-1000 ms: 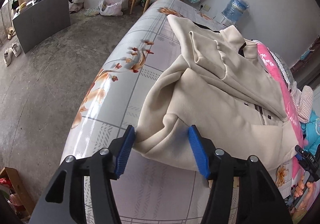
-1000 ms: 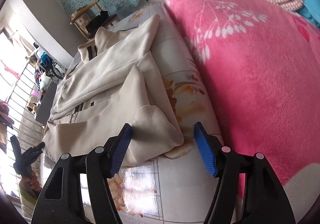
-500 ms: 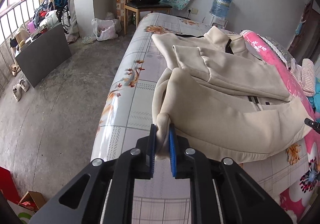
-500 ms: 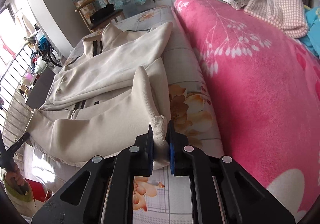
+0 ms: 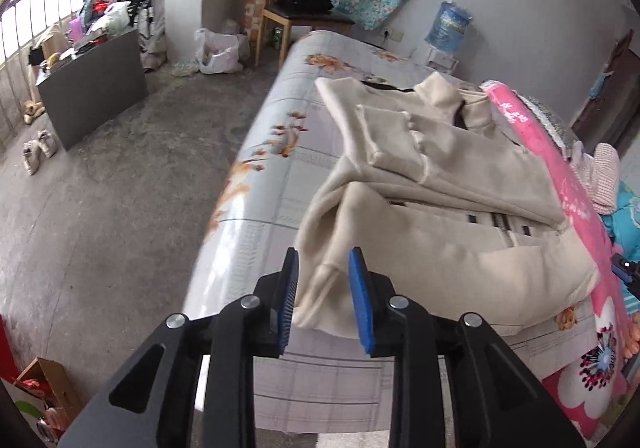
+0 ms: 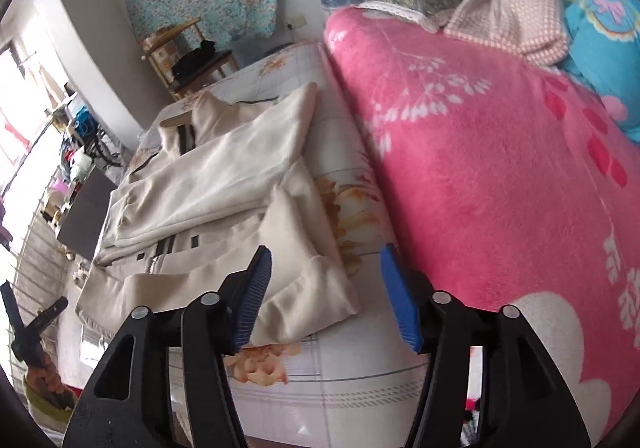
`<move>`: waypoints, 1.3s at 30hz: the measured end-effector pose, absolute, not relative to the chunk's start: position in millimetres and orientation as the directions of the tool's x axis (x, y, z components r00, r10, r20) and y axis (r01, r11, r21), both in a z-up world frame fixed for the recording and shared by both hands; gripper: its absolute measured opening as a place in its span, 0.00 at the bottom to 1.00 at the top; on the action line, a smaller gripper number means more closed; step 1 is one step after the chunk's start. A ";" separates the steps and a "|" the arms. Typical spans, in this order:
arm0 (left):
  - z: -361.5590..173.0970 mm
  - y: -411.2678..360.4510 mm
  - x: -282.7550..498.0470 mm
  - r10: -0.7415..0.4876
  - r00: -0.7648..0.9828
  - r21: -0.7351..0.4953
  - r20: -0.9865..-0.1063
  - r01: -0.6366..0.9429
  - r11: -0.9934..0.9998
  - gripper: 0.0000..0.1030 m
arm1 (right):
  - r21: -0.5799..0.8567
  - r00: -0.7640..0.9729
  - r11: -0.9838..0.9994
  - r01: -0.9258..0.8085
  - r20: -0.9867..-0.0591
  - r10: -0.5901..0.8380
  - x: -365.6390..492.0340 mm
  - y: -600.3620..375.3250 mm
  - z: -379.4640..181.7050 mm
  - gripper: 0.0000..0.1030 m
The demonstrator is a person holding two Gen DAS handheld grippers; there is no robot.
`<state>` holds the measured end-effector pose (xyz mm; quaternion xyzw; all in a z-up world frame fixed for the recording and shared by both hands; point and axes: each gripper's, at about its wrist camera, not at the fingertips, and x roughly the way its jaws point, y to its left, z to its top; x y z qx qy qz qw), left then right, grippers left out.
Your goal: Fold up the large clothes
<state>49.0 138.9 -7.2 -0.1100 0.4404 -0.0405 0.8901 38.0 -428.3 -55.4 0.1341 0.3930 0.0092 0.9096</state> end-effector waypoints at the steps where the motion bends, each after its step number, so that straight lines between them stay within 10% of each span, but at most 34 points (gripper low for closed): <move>1: -10.0 128.6 52.9 -0.214 0.589 -0.256 -0.779 0.012 0.967 0.26 | 0.244 0.683 0.969 0.049 -0.716 0.145 41.6 -415.3 -55.7 0.58; 10: -51.9 37.4 78.0 -0.051 0.522 0.029 -0.851 0.144 0.989 0.41 | -0.036 0.600 0.997 -0.073 -0.800 0.015 91.6 -327.9 -104.0 0.64; 14: -53.7 34.8 80.4 -0.023 0.543 0.056 -0.839 0.127 0.990 0.20 | -0.046 0.559 0.997 -0.063 -0.829 -0.003 94.1 -328.9 -123.1 0.39; 17: -53.5 34.2 80.3 -0.008 0.564 0.078 -0.826 0.127 0.989 0.05 | -0.084 0.565 0.995 -0.059 -0.824 -0.036 90.9 -330.7 -119.7 0.03; 27: -1.7 49.9 70.3 -0.011 0.698 0.070 -0.716 0.087 0.994 0.02 | -0.056 0.752 0.998 -0.004 -0.659 -0.034 69.2 -330.5 -51.3 0.00; 39: -24.9 42.4 92.2 0.023 0.717 0.132 -0.697 0.097 0.986 0.02 | -0.054 0.727 0.999 0.010 -0.686 -0.044 104.7 -331.2 -74.8 0.00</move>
